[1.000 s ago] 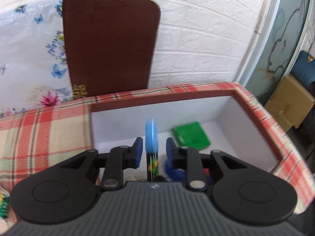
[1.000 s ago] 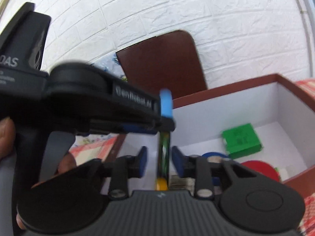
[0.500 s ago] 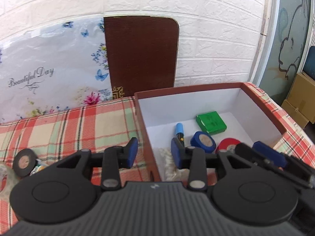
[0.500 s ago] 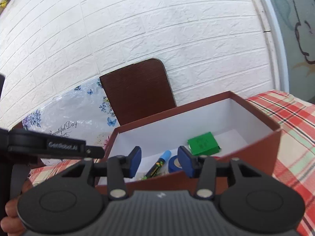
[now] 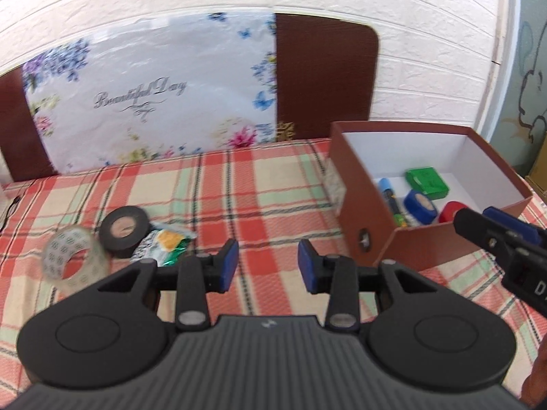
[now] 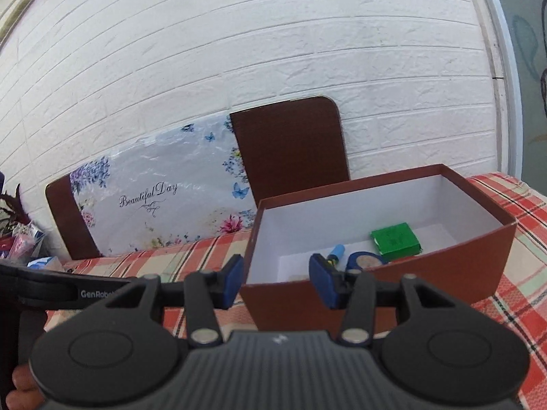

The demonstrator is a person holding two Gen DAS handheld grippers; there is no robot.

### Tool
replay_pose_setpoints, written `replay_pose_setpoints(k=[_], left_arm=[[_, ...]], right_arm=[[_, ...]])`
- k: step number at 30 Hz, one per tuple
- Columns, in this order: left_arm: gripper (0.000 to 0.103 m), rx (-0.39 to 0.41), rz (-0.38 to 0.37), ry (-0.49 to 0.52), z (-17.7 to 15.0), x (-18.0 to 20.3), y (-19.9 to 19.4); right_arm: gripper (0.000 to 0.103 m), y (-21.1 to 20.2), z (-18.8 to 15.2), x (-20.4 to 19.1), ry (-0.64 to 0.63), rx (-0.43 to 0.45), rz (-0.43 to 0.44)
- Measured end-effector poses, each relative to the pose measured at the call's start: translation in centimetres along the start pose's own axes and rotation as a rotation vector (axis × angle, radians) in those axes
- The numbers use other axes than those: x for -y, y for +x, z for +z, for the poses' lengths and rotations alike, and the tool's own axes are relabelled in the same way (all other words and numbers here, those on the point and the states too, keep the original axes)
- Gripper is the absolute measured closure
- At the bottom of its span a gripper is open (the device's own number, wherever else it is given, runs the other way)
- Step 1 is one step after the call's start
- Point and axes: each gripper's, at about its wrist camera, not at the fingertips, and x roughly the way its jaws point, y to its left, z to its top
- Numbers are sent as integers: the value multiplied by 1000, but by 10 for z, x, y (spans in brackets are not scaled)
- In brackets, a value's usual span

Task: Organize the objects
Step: 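Move the right gripper to the green-and-white snack bag and grasp it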

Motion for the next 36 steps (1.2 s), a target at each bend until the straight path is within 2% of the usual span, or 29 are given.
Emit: replay_pose_setpoints(k=[5,12,16,19,21,25,28,32,34,36], left_arm=[[62,-3,47,-27,-9,-32,-1],[61,-13,86,-59,-24,-71,3],[61,-13,105,-105,-36,-107,5],[56,5,147,-125,-52,-141,9],[56,12,186,-122,-65,-164,14],[56,-14,182,-176,-96,-200,28],[50,86,166,-149,-115,-201,27],[50,105,159,-163,-113,-201,28],[50,111,147,-183,-113,-204,27],[50,116,139,-202,-116,-206,27]], right_arm=[[58,4,-3,-31,-57,-16,25],[58,25,-13,-65,-88,-85,71],[58,39,-16,-91,-141,-106,107],[58,52,-22,-113,-184,-123,132],[58,61,-28,-127,-206,-144,156],[57,87,-44,-154,-274,-198,204],[51,114,-56,-173,-333,-245,221],[50,155,-68,-196,-438,-267,201],[46,176,-66,-201,-410,-291,190],[41,199,-63,-202,-325,-346,211]])
